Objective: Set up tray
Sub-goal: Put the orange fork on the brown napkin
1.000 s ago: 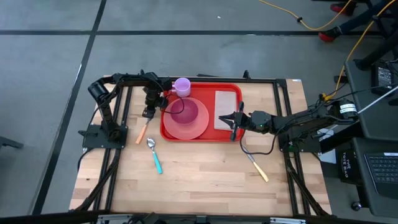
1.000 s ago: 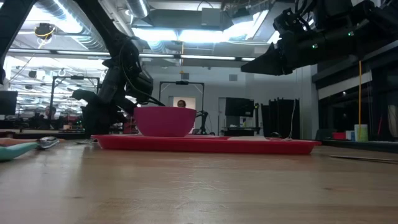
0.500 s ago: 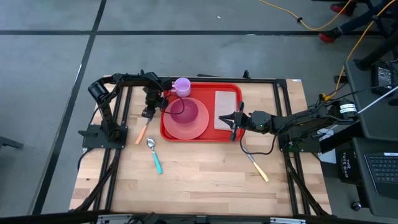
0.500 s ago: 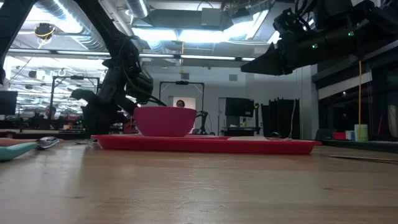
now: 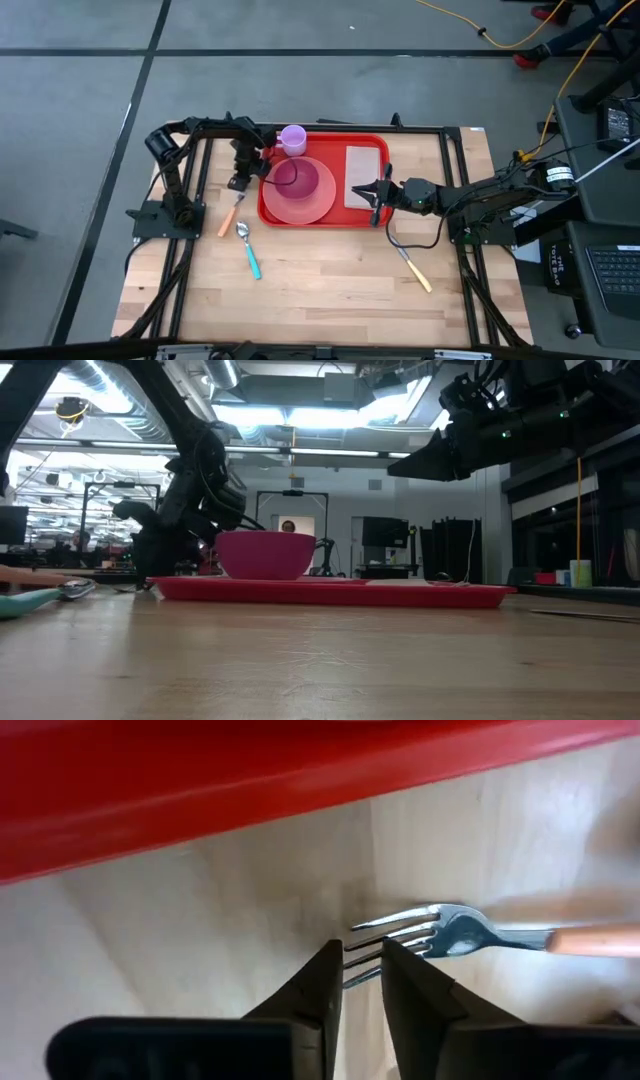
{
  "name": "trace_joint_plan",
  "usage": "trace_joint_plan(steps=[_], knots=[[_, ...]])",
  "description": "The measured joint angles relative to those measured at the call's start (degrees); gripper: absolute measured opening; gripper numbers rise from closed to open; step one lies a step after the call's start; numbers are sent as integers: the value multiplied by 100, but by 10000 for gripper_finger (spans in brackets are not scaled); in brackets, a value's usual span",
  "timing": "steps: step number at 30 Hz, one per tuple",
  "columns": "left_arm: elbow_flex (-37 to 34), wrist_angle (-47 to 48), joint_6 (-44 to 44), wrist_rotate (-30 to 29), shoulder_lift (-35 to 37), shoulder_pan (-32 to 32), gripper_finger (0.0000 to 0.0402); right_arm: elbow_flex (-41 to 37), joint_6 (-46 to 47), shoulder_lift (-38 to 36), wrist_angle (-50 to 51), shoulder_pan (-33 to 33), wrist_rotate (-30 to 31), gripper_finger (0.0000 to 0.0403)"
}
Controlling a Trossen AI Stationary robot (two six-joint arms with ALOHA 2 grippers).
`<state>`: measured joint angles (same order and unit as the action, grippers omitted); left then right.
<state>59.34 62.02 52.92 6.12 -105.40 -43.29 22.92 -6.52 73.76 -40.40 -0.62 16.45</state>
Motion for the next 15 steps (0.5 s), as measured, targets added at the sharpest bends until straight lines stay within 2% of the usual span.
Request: trace_joint_plan(steps=[5, 10, 15], knots=[[15, 168, 627, 11, -162, -2, 39, 0, 0, 0, 2, 0, 0, 30], [206, 527, 686, -10, -147, 7, 9, -2, 0, 0, 2, -1, -2, 30], [383, 718, 631, -57, -145, 0, 4, -2, 0, 0, 0, -2, 0, 30]])
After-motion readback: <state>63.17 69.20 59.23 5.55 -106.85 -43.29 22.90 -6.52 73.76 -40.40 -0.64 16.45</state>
